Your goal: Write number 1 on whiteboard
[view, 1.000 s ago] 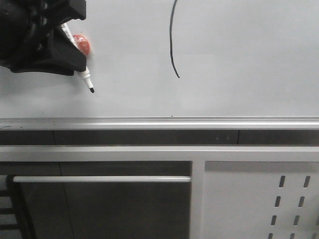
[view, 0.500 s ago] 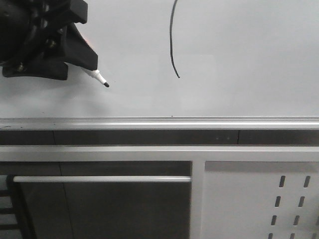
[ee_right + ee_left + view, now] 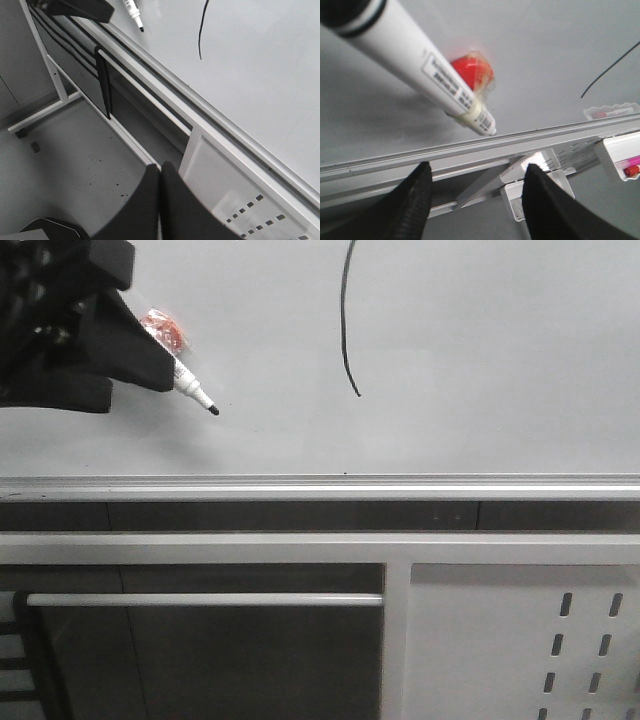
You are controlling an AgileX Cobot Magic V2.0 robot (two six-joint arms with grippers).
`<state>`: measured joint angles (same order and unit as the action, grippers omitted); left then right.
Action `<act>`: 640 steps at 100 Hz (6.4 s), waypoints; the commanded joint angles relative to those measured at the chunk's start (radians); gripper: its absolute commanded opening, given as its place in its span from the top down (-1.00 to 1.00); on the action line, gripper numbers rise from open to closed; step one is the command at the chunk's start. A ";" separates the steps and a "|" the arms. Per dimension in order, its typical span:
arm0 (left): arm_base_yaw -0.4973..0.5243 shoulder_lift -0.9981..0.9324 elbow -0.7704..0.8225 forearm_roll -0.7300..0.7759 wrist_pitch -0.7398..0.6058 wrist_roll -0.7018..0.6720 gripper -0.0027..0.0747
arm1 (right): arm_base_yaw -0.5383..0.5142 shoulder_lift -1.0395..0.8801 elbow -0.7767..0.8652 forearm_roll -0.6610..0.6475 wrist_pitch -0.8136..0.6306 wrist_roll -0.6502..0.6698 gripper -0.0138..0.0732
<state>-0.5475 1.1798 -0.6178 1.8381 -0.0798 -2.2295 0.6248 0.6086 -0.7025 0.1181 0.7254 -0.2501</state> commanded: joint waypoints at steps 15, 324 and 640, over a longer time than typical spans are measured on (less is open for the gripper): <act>0.000 -0.213 0.054 0.020 -0.072 -0.001 0.08 | -0.002 0.000 -0.024 -0.011 -0.073 0.001 0.86; 0.000 -1.082 0.524 0.020 0.107 0.212 0.98 | -0.703 -0.631 0.593 0.034 -0.630 0.138 0.82; 0.586 -1.135 0.587 -1.449 0.298 1.694 0.98 | -0.660 -0.631 0.743 -0.055 -0.416 0.140 0.82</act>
<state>0.0363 0.0464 -0.0341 0.4079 0.2829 -0.5450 -0.0367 -0.0107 0.0126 0.0592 0.3357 -0.1094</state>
